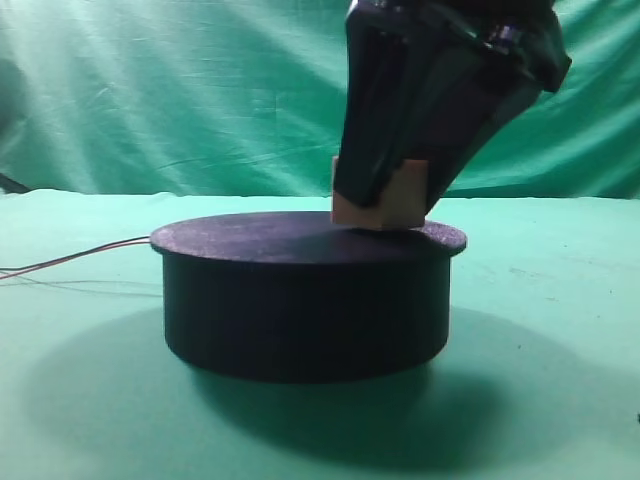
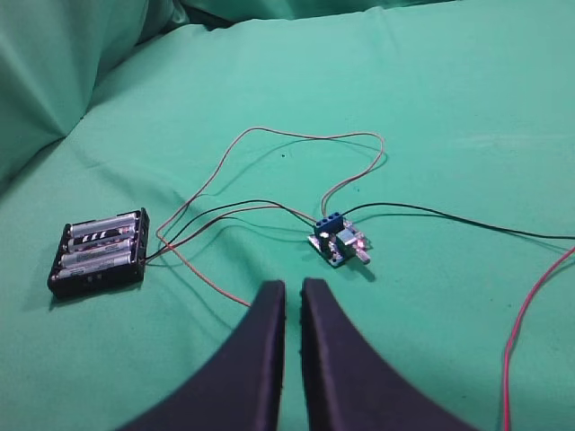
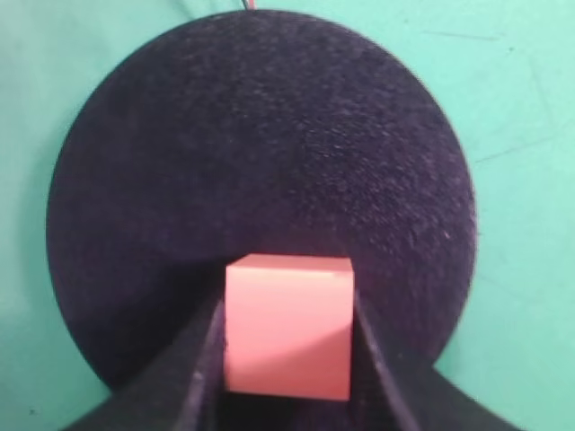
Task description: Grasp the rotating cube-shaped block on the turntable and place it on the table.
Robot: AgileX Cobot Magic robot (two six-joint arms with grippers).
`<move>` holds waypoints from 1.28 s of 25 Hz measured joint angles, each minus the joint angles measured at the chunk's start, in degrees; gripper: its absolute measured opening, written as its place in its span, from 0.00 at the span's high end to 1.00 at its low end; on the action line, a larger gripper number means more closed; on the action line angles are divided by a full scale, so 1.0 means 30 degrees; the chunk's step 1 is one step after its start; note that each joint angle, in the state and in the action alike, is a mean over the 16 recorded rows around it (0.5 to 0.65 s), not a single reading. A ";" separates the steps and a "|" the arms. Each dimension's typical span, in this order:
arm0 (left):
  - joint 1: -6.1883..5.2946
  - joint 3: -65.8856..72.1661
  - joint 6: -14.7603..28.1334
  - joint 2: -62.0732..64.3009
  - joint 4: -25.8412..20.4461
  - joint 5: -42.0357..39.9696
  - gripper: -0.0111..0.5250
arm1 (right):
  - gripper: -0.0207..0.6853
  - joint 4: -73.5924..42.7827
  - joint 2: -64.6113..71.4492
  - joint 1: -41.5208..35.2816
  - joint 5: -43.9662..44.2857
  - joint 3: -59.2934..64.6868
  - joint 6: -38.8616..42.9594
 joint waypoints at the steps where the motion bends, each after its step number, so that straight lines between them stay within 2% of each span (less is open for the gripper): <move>1: 0.0000 0.0000 0.0000 0.0000 0.0000 0.0000 0.98 | 0.64 -0.0395 -0.0409 -0.0065 0.0098 0.0316 0.0563; 5: 0.0000 0.0000 0.0000 0.0000 0.0000 0.0000 0.98 | 0.64 -0.1303 -0.1764 -0.0419 -0.0360 0.2066 0.2294; 9: 0.0000 0.0000 0.0000 0.0000 0.0000 0.0000 0.98 | 0.61 -0.1123 -0.2229 -0.0842 -0.1766 0.4025 0.2911; 17: 0.0000 0.0000 0.0000 0.0000 0.0000 0.0000 0.98 | 0.38 -0.0536 -0.1814 -0.1484 -0.4156 0.6003 0.3363; 20: 0.0000 0.0000 0.0000 0.0000 0.0000 0.0000 0.98 | 0.35 -0.0510 -0.2253 -0.1560 -0.3843 0.5859 0.3557; 22: 0.0000 0.0000 0.0000 0.0000 0.0000 0.0000 0.98 | 0.37 -0.0496 -0.2904 -0.1577 -0.3296 0.5710 0.3693; 25: 0.0000 0.0000 0.0000 0.0000 0.0000 0.0000 0.98 | 0.46 -0.0482 -0.4358 -0.1586 -0.2278 0.5519 0.3903; 32: 0.0000 0.0000 0.0000 0.0000 0.0000 0.0000 0.98 | 0.81 -0.0474 -0.9004 -0.1586 -0.0063 0.5251 0.4146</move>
